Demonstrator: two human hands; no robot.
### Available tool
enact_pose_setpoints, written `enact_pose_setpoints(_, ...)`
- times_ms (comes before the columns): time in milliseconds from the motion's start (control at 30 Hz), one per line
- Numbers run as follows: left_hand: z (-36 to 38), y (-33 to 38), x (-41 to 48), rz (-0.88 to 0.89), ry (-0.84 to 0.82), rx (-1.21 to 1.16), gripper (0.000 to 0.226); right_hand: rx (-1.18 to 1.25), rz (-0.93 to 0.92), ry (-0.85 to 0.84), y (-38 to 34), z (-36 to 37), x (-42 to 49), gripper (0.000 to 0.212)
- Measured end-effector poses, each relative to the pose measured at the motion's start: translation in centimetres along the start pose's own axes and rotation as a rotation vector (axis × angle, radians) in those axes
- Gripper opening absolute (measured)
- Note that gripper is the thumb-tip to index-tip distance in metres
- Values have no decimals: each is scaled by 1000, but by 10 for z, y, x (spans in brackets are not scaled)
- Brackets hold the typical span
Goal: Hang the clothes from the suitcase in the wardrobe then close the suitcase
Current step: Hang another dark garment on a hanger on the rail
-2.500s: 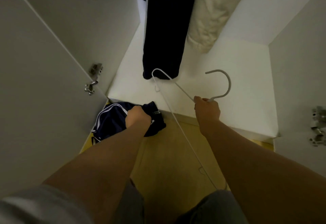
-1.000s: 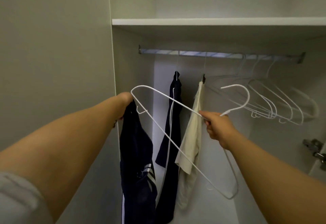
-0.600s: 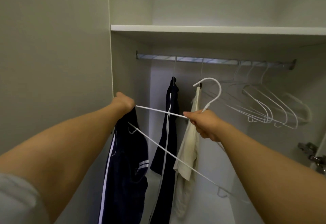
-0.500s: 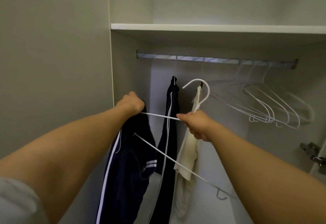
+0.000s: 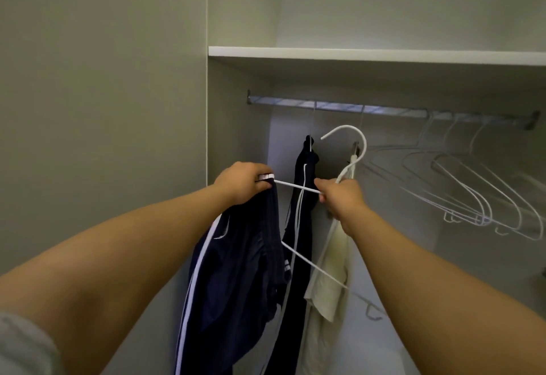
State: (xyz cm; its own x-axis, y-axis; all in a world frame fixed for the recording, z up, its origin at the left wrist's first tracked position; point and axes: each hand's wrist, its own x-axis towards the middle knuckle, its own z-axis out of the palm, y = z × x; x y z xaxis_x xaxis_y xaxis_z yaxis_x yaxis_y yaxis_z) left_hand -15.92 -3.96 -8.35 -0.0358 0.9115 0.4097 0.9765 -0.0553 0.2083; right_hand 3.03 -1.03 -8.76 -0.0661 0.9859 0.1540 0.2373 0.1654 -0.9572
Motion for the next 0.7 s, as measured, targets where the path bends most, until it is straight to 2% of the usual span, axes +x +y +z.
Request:
enact_pose_setpoints(67,1,1,-1,5,11,-132,22,-74,-111,115,-8,-4,3,35)
enact_pose_setpoints(167,1,6,-1,16,67,-255,24,-331,-251,353,-17,-8,4,17)
enact_pose_setpoints(267,-5,12,2,-8,130,-381,29,-424,-487,576,-10,-2,-5,27)
enact_pose_setpoints(300,-7,14,4,-23,142,-414,30,-457,-574,572,-5,2,-6,23)
enact_pose_setpoints(367,-11,17,9,-43,168,-491,30,-472,-583,327,4,11,-4,18)
enact_pose_setpoints(433,-13,21,13,-47,181,-614,27,-470,-438,-14,8,20,-4,28)
enact_pose_setpoints(467,-14,24,14,-54,172,-682,26,-476,-381,-121,10,24,-5,34)
enact_pose_setpoints(567,-17,30,18,-107,158,-810,29,-383,-292,-232,14,30,-7,31)
enact_pose_setpoints(633,-15,29,21,-174,211,-841,31,-251,-278,-264,17,31,-7,21)
enact_pose_setpoints(700,-12,27,21,-241,294,-887,24,-171,-288,-277,21,33,-8,15)
